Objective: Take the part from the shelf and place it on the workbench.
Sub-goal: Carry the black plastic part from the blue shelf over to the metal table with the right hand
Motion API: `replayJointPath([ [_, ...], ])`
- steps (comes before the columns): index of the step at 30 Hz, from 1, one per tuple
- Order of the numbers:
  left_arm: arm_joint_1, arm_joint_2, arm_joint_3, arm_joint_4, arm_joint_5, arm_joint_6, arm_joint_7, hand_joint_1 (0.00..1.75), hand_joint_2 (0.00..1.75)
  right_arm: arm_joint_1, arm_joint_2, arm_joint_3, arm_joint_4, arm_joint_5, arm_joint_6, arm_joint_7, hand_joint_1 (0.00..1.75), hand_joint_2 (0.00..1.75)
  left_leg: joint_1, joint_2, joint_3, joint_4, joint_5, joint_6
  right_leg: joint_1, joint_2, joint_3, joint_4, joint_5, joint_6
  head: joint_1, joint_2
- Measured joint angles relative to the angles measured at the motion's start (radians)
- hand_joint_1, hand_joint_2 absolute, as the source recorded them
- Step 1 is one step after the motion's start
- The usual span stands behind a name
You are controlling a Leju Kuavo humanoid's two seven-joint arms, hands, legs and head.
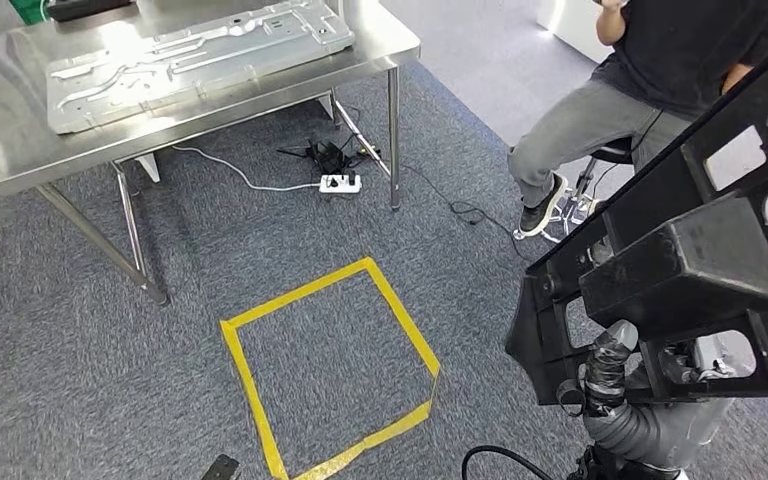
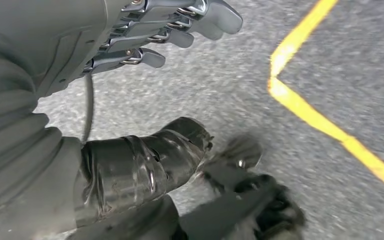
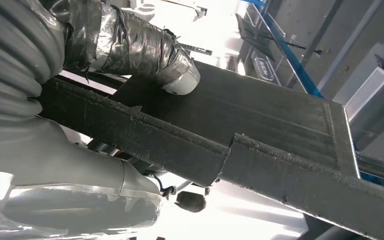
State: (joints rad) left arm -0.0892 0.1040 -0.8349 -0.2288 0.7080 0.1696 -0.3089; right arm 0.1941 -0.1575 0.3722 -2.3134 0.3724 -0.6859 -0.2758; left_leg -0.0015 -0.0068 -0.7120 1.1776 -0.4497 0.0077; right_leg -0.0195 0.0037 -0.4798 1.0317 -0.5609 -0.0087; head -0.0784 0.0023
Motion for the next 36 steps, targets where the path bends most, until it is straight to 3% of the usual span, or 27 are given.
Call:
replayJointPath([
  [1,0.000,0.000,0.000,0.000,0.000,0.000,0.000,0.00,1.75,0.000,0.000,0.000,0.000,-0.003,0.000,-0.001,1.75,1.75,-0.005,0.001,0.019,-0.055,0.032,0.006,-0.001,0.000,0.014,-0.007,-0.010,0.004,0.002,0.000],
  [2,0.000,0.001,0.000,0.000,0.001,0.000,0.000,0.00,1.75,-0.001,0.000,-0.001,0.000,-0.005,0.000,-0.002,1.75,1.75,-0.011,0.003,0.039,-0.101,0.042,0.015,-0.003,0.000,0.024,-0.016,-0.017,0.008,0.002,0.000],
  [4,-0.002,0.004,-0.001,0.000,0.004,0.002,0.000,0.00,1.75,0.000,0.000,-0.001,0.001,-0.012,0.000,-0.004,1.75,1.75,-0.021,0.005,0.066,-0.146,0.021,0.030,-0.003,-0.001,0.044,-0.036,-0.011,0.020,0.004,0.000],
  [6,-0.001,0.006,-0.001,0.000,0.008,0.005,-0.001,0.00,1.75,0.001,0.000,-0.002,0.001,-0.016,0.000,-0.006,1.75,1.75,-0.020,0.004,0.103,-0.186,0.008,0.043,-0.002,-0.003,0.047,-0.015,0.014,0.029,0.007,0.000],
  [7,0.001,0.006,-0.001,0.000,0.009,0.006,-0.001,0.00,1.75,0.001,0.000,-0.003,0.001,-0.017,0.000,-0.006,1.75,1.75,-0.018,0.003,0.126,-0.201,0.002,0.049,-0.002,-0.004,0.026,0.028,0.029,0.030,0.009,0.000],
  [9,0.002,0.006,-0.001,0.000,0.011,0.007,-0.001,0.00,1.75,0.001,0.000,-0.005,0.001,-0.017,0.000,-0.007,1.75,1.75,-0.014,0.001,0.173,-0.219,-0.020,0.058,-0.002,-0.003,-0.057,0.154,0.031,0.030,0.016,0.000],
  [11,0.002,0.006,-0.001,0.000,0.011,0.008,-0.001,0.00,1.75,0.002,0.000,-0.008,0.002,-0.018,0.000,-0.007,1.75,1.75,-0.013,-0.002,0.216,-0.221,-0.053,0.060,-0.003,-0.002,-0.152,0.245,-0.026,0.037,0.020,0.000],
  [13,0.002,0.006,-0.001,0.000,0.012,0.008,-0.001,0.00,1.75,0.003,0.000,-0.013,0.003,-0.018,0.000,-0.007,1.75,1.75,-0.011,-0.008,0.264,-0.221,-0.090,0.055,-0.008,-0.003,-0.208,0.240,-0.081,0.050,0.021,0.000],
  [14,0.003,0.006,-0.001,0.000,0.013,0.009,0.000,0.00,1.75,0.003,0.000,-0.014,0.003,-0.019,0.000,-0.007,1.75,1.75,-0.008,-0.010,0.289,-0.221,-0.110,0.050,-0.012,-0.003,-0.219,0.204,-0.073,0.057,0.023,0.000],
  [15,0.003,0.006,-0.001,0.000,0.015,0.011,-0.001,0.00,1.75,0.004,0.000,-0.015,0.004,-0.022,0.000,-0.007,1.75,1.75,-0.005,-0.012,0.315,-0.221,-0.132,0.044,-0.017,-0.004,-0.223,0.153,-0.023,0.065,0.024,0.000],
  [16,0.003,0.005,-0.001,0.000,0.018,0.016,-0.001,0.00,1.75,0.003,0.000,-0.016,0.005,-0.027,0.000,-0.007,1.75,1.75,-0.004,-0.013,0.340,-0.219,-0.156,0.037,-0.021,-0.009,-0.225,0.105,0.050,0.070,0.026,0.000],
  [18,0.000,0.001,-0.001,0.000,0.026,0.035,-0.004,0.00,1.75,-0.003,0.000,-0.016,0.009,-0.047,0.000,-0.009,1.75,1.75,-0.005,-0.012,0.370,-0.221,-0.193,0.024,-0.022,-0.013,-0.220,0.054,0.155,0.057,0.031,0.000],
  [19,-0.003,-0.004,-0.001,0.000,0.031,0.047,-0.007,0.00,1.75,-0.008,0.000,-0.015,0.012,-0.058,0.000,-0.010,1.75,1.75,-0.006,-0.011,0.379,-0.224,-0.200,0.018,-0.020,-0.012,-0.217,0.052,0.165,0.045,0.034,0.000],
  [20,-0.005,-0.010,-0.001,0.000,0.034,0.058,-0.010,0.00,1.75,-0.016,-0.001,-0.015,0.014,-0.066,0.000,-0.012,1.75,1.75,-0.005,-0.009,0.375,-0.215,-0.195,0.014,-0.019,-0.007,-0.211,0.054,0.153,0.032,0.034,0.000],
  [22,-0.010,-0.024,-0.001,0.000,0.043,0.072,-0.015,0.00,1.75,-0.030,-0.001,-0.011,0.019,-0.080,0.000,-0.015,1.75,1.75,-0.001,-0.005,0.337,-0.138,-0.164,0.004,-0.018,-0.003,-0.197,0.050,0.138,0.020,0.033,0.000],
  [24,-0.015,-0.037,-0.001,-0.001,0.056,0.076,-0.008,0.00,1.75,-0.049,-0.001,0.000,0.026,-0.092,0.001,-0.017,1.75,1.75,0.002,-0.001,0.242,-0.003,-0.157,-0.004,-0.015,-0.004,-0.173,0.044,0.121,0.012,0.029,0.000],
  [26,-0.024,-0.046,-0.001,-0.001,0.068,0.078,0.016,0.00,1.75,-0.074,-0.002,0.016,0.035,-0.105,0.001,-0.016,1.75,1.75,0.002,0.000,0.142,0.094,-0.216,-0.003,-0.009,-0.005,-0.145,0.038,0.102,0.007,0.028,0.000],
  [27,-0.031,-0.049,-0.001,-0.001,0.073,0.079,0.031,0.00,1.75,-0.086,-0.002,0.025,0.041,-0.113,0.001,-0.015,1.75,1.75,0.000,0.000,0.103,0.111,-0.252,0.001,-0.004,-0.006,-0.128,0.037,0.092,0.005,0.027,0.000],
  [28,-0.040,-0.049,-0.001,-0.001,0.076,0.079,0.046,0.00,1.75,-0.097,-0.002,0.032,0.047,-0.118,0.001,-0.014,1.75,1.75,-0.004,0.000,0.077,0.105,-0.273,0.008,0.000,-0.008,-0.110,0.035,0.080,0.003,0.027,0.000],
  [29,-0.048,-0.049,-0.001,-0.001,0.079,0.079,0.060,0.00,1.75,-0.107,-0.002,0.039,0.053,-0.122,0.001,-0.011,1.75,1.75,-0.011,0.001,0.061,0.076,-0.264,0.018,0.003,-0.012,-0.090,0.034,0.067,0.001,0.027,0.000],
  [30,-0.057,-0.047,-0.001,-0.001,0.081,0.079,0.071,0.00,1.75,-0.117,-0.002,0.046,0.060,-0.123,0.002,-0.007,1.75,1.75,-0.022,0.006,0.054,0.028,-0.222,0.032,0.005,-0.017,-0.071,0.033,0.055,0.000,0.027,0.000],
  [32,-0.071,-0.042,-0.001,-0.001,0.085,0.077,0.084,0.00,1.75,-0.134,-0.002,0.060,0.075,-0.120,0.002,0.000,1.75,1.75,-0.048,0.025,0.056,-0.072,-0.084,0.067,0.007,-0.026,-0.043,0.028,0.036,0.001,0.027,0.000],
  [33,-0.076,-0.039,-0.001,-0.001,0.085,0.075,0.087,0.00,1.75,-0.140,-0.002,0.067,0.082,-0.117,0.002,0.004,1.75,1.75,-0.057,0.031,0.061,-0.106,-0.033,0.080,0.007,-0.029,-0.035,0.024,0.029,0.002,0.026,0.000],
  [34,-0.081,-0.037,-0.001,-0.001,0.085,0.074,0.088,0.00,1.75,-0.143,-0.002,0.072,0.087,-0.113,0.002,0.007,1.75,1.75,-0.064,0.033,0.063,-0.123,-0.003,0.090,0.007,-0.032,-0.028,0.019,0.024,0.005,0.024,0.000],
  [36,-0.086,-0.036,-0.001,-0.001,0.085,0.073,0.088,0.00,1.75,-0.148,-0.002,0.082,0.096,-0.108,0.002,0.013,1.75,1.75,-0.059,0.022,0.078,-0.153,0.018,0.094,0.010,-0.040,-0.016,0.005,0.017,0.009,0.019,0.000],
])
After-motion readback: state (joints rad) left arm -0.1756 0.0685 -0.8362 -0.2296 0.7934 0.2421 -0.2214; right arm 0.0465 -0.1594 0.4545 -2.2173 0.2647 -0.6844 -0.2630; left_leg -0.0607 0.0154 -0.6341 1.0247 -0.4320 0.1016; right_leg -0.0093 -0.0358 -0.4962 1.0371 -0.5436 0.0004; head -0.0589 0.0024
